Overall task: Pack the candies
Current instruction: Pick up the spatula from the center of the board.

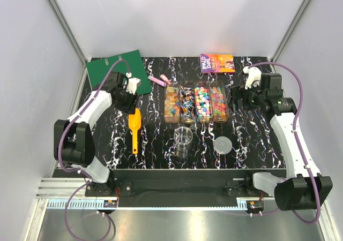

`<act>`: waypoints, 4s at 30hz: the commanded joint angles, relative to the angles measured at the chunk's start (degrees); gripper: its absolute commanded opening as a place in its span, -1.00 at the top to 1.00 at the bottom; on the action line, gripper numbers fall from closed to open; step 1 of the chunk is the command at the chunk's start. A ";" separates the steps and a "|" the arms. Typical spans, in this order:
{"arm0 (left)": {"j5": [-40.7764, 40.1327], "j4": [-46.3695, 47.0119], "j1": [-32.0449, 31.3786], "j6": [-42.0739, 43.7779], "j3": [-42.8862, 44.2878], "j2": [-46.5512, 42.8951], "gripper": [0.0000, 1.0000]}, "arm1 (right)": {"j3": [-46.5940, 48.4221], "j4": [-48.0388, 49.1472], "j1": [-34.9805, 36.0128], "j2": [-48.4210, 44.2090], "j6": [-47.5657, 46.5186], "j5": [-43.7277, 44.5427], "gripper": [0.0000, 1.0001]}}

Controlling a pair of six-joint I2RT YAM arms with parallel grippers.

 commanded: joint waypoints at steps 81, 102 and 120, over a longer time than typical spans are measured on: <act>51.12 1.96 7.88 -45.74 57.83 30.93 1.00 | 0.08 44.95 13.77 5.61 -16.76 4.30 -1.00; 57.30 26.95 7.35 -72.45 37.86 26.44 1.00 | 10.08 37.60 29.68 10.09 -4.28 -6.16 -0.87; 52.11 19.92 6.56 -71.74 35.58 23.89 1.00 | 13.25 35.65 41.64 19.23 -12.45 13.52 -0.80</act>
